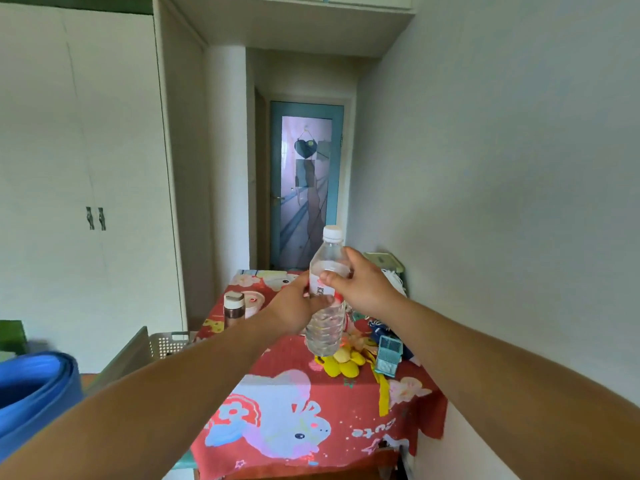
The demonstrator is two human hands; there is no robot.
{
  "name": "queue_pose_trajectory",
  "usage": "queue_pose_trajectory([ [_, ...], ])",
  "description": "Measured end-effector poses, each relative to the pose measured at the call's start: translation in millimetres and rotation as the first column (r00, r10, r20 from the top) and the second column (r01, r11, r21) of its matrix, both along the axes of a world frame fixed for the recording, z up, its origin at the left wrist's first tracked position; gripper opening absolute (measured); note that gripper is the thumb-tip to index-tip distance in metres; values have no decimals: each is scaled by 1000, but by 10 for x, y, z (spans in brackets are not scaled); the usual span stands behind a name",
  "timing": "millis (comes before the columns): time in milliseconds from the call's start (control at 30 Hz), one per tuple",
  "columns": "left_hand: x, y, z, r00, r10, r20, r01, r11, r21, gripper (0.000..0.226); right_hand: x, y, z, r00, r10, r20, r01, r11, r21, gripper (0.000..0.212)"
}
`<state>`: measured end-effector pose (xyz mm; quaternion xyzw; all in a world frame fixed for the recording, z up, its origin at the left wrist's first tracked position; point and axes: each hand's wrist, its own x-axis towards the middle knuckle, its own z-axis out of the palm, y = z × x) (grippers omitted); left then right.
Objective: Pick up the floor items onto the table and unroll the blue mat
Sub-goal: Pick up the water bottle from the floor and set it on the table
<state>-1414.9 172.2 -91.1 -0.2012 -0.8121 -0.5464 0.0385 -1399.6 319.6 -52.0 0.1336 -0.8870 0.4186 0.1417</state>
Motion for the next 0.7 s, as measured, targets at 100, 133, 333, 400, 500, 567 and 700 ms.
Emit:
queue_pose_trajectory([
  [100,-413,-1,64,999,-35,-9,35,999,19,39,-378,-4,38,1000,-11,-10,10,1000,-26,54],
  [133,-595,10,63,999,-38,-8,38,999,13,40,-548,5,28,1000,-14,-12,14,999,-42,54],
  [333,-1293,129,-78,1000,5,28,-5,1000,-4,32,-1238,123,-110,1000,-8,14,9,998,-63,57],
  [400,-1573,228,-143,998,30,52,-30,999,-12,31,-1533,215,-180,1000,4,21,-3,998,-62,56],
  [500,-1896,368,-211,993,86,75,-85,996,-26,39,-1915,353,-251,1000,16,25,-14,999,-52,58],
  [567,-2150,496,-271,989,115,94,-115,993,-4,40,-2227,471,-299,998,43,38,-41,998,-55,61],
  [700,-2608,681,-342,981,159,107,-161,987,9,39,-2785,653,-381,995,90,45,-88,994,-60,62],
])
